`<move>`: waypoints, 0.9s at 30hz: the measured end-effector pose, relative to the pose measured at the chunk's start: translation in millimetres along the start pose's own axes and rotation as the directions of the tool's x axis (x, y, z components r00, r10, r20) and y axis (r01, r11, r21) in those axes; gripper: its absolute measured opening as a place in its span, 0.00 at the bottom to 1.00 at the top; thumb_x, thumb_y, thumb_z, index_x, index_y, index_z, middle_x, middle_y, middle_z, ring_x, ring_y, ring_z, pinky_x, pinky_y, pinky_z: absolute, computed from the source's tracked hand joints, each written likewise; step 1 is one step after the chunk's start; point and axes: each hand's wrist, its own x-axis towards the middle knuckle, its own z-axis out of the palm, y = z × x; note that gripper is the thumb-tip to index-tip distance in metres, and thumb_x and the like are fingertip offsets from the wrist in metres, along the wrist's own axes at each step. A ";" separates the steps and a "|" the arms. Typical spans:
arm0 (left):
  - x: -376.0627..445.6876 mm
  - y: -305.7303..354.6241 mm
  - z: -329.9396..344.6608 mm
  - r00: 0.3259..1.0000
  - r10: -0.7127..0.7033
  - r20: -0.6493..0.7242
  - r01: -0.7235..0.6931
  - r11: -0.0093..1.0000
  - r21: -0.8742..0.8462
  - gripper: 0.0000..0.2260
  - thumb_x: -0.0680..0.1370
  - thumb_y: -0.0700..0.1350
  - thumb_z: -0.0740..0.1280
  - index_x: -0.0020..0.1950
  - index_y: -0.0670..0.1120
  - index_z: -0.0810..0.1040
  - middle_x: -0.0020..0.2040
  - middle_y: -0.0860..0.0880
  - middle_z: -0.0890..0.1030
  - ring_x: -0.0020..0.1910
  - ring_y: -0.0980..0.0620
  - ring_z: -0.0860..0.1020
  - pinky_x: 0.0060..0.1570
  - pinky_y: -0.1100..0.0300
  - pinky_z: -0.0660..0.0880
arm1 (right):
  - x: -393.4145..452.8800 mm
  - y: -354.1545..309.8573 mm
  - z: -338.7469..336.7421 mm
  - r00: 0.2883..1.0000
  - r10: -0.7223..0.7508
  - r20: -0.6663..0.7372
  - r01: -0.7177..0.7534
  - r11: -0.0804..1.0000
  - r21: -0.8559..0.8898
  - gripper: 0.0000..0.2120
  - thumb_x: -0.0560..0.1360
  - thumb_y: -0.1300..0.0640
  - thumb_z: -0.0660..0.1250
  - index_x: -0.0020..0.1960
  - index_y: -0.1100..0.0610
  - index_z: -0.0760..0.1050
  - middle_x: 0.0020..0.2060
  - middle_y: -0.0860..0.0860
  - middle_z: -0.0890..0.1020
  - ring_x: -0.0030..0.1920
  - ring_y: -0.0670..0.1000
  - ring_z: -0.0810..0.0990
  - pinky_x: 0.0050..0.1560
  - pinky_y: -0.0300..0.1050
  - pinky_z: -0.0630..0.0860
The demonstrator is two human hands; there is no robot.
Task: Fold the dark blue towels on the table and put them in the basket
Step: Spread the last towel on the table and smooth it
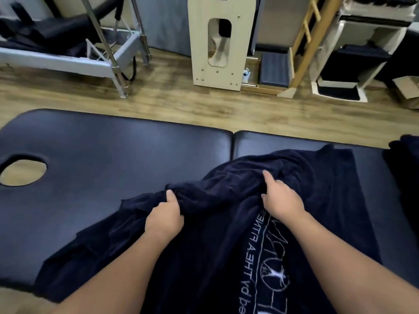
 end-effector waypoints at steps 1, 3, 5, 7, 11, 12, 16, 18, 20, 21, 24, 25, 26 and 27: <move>6.4 0.4 -2.4 0.999 -0.014 -0.032 0.013 0.999 -0.036 0.27 0.80 0.46 0.62 0.75 0.41 0.56 0.56 0.41 0.79 0.50 0.40 0.79 0.42 0.51 0.72 | 10.7 -1.6 -3.6 1.000 0.028 0.001 -0.028 0.999 -0.016 0.39 0.80 0.56 0.61 0.80 0.40 0.40 0.59 0.54 0.77 0.52 0.58 0.79 0.43 0.52 0.76; 20.9 -0.8 -11.8 0.994 -0.039 -0.098 0.027 0.992 -0.120 0.14 0.79 0.44 0.62 0.62 0.42 0.64 0.52 0.40 0.80 0.48 0.38 0.78 0.42 0.50 0.74 | 30.0 -2.3 -10.7 0.994 0.104 0.024 -0.103 0.994 -0.019 0.46 0.77 0.62 0.59 0.78 0.35 0.32 0.48 0.52 0.79 0.44 0.55 0.78 0.36 0.49 0.74; 43.0 -2.4 -26.3 0.987 -0.074 -0.141 0.049 0.984 -0.169 0.10 0.78 0.42 0.63 0.56 0.44 0.65 0.49 0.42 0.80 0.43 0.40 0.76 0.40 0.50 0.74 | 50.1 -0.3 -18.0 0.981 0.180 0.066 -0.179 0.984 -0.026 0.42 0.75 0.62 0.59 0.79 0.37 0.42 0.48 0.54 0.81 0.45 0.57 0.79 0.38 0.48 0.72; 68.5 -6.2 -43.8 0.980 -0.101 -0.172 0.070 0.981 -0.179 0.10 0.78 0.42 0.63 0.57 0.44 0.66 0.47 0.43 0.78 0.43 0.40 0.75 0.41 0.51 0.71 | 66.8 2.8 -23.8 0.979 0.193 0.062 -0.191 0.981 -0.046 0.25 0.76 0.60 0.59 0.71 0.45 0.63 0.55 0.57 0.80 0.53 0.62 0.79 0.44 0.51 0.72; 127.2 -16.8 -78.0 0.980 -0.049 -0.194 0.026 0.992 -0.121 0.09 0.77 0.40 0.63 0.55 0.44 0.66 0.50 0.38 0.80 0.49 0.34 0.78 0.44 0.49 0.72 | 105.7 0.5 -32.9 0.986 0.168 0.013 -0.166 0.981 -0.097 0.11 0.77 0.58 0.61 0.59 0.52 0.73 0.54 0.57 0.81 0.51 0.61 0.78 0.45 0.51 0.71; 141.2 -18.2 -88.0 0.978 -0.045 -0.204 0.021 0.992 -0.122 0.09 0.77 0.40 0.63 0.55 0.43 0.66 0.51 0.37 0.80 0.50 0.33 0.78 0.45 0.48 0.73 | 114.4 -4.7 -35.7 0.988 0.152 -0.003 -0.151 0.982 -0.112 0.10 0.77 0.58 0.61 0.58 0.53 0.73 0.52 0.57 0.81 0.49 0.61 0.77 0.44 0.50 0.72; 208.2 -14.4 -127.1 0.969 -0.082 -0.235 0.033 0.978 -0.208 0.12 0.78 0.38 0.62 0.61 0.41 0.66 0.54 0.34 0.79 0.49 0.35 0.76 0.47 0.46 0.74 | 163.2 -30.8 -44.3 0.987 0.108 -0.115 -0.122 0.985 -0.120 0.10 0.77 0.62 0.59 0.58 0.57 0.72 0.49 0.60 0.83 0.50 0.64 0.80 0.41 0.50 0.71; 232.3 -5.5 -139.5 0.972 -0.067 -0.226 -0.003 0.956 -0.293 0.25 0.80 0.40 0.63 0.76 0.45 0.58 0.61 0.33 0.78 0.54 0.34 0.77 0.53 0.44 0.74 | 188.5 -39.6 -51.6 0.969 0.107 -0.221 -0.122 0.991 -0.052 0.12 0.77 0.63 0.60 0.60 0.58 0.72 0.50 0.62 0.82 0.50 0.65 0.80 0.42 0.52 0.73; 246.0 10.9 -145.0 0.984 -0.007 -0.176 -0.050 0.946 -0.320 0.45 0.80 0.48 0.69 0.80 0.62 0.36 0.73 0.31 0.67 0.69 0.31 0.70 0.65 0.38 0.69 | 214.8 -43.7 -60.1 0.951 0.088 -0.298 -0.071 0.995 0.067 0.16 0.79 0.61 0.62 0.66 0.55 0.69 0.60 0.61 0.79 0.59 0.65 0.77 0.54 0.59 0.76; 247.4 20.8 -144.0 0.989 0.015 -0.146 -0.055 0.960 -0.275 0.51 0.78 0.53 0.72 0.75 0.69 0.29 0.79 0.31 0.54 0.75 0.29 0.61 0.69 0.32 0.63 | 224.3 -45.1 -63.5 0.956 0.075 -0.284 -0.037 0.990 0.136 0.22 0.79 0.57 0.65 0.72 0.50 0.64 0.69 0.58 0.74 0.66 0.63 0.74 0.62 0.64 0.73; 233.5 51.8 -123.5 0.995 0.097 -0.028 -0.098 0.995 -0.028 0.54 0.71 0.68 0.72 0.74 0.69 0.28 0.80 0.38 0.32 0.78 0.29 0.39 0.70 0.24 0.48 | 235.8 -47.3 -59.5 0.993 0.063 -0.095 -0.040 0.974 0.224 0.36 0.77 0.47 0.67 0.79 0.42 0.52 0.76 0.51 0.66 0.72 0.62 0.68 0.67 0.70 0.67; 222.5 66.1 -111.6 0.986 0.165 0.026 -0.166 0.984 0.057 0.54 0.69 0.72 0.70 0.77 0.66 0.30 0.80 0.39 0.31 0.78 0.29 0.36 0.69 0.23 0.46 | 230.8 -47.5 -50.9 0.997 0.063 -0.033 -0.056 0.981 0.184 0.34 0.77 0.45 0.66 0.78 0.44 0.55 0.75 0.52 0.66 0.74 0.62 0.66 0.67 0.72 0.66; 210.6 79.2 -97.0 0.966 0.239 0.096 -0.249 0.962 0.115 0.55 0.67 0.74 0.70 0.78 0.65 0.33 0.80 0.39 0.31 0.77 0.30 0.33 0.68 0.21 0.45 | 220.9 -46.9 -39.4 0.998 0.063 0.004 -0.063 0.990 0.124 0.31 0.78 0.45 0.65 0.78 0.44 0.57 0.76 0.51 0.64 0.76 0.61 0.61 0.68 0.75 0.63; 197.8 92.3 -82.1 0.940 0.297 0.170 -0.322 0.936 0.142 0.57 0.65 0.74 0.71 0.78 0.65 0.33 0.79 0.40 0.29 0.77 0.30 0.31 0.67 0.20 0.45 | 208.4 -46.8 -28.0 0.998 0.059 0.006 -0.059 0.995 0.076 0.29 0.80 0.44 0.62 0.78 0.44 0.58 0.78 0.50 0.60 0.79 0.60 0.54 0.70 0.76 0.58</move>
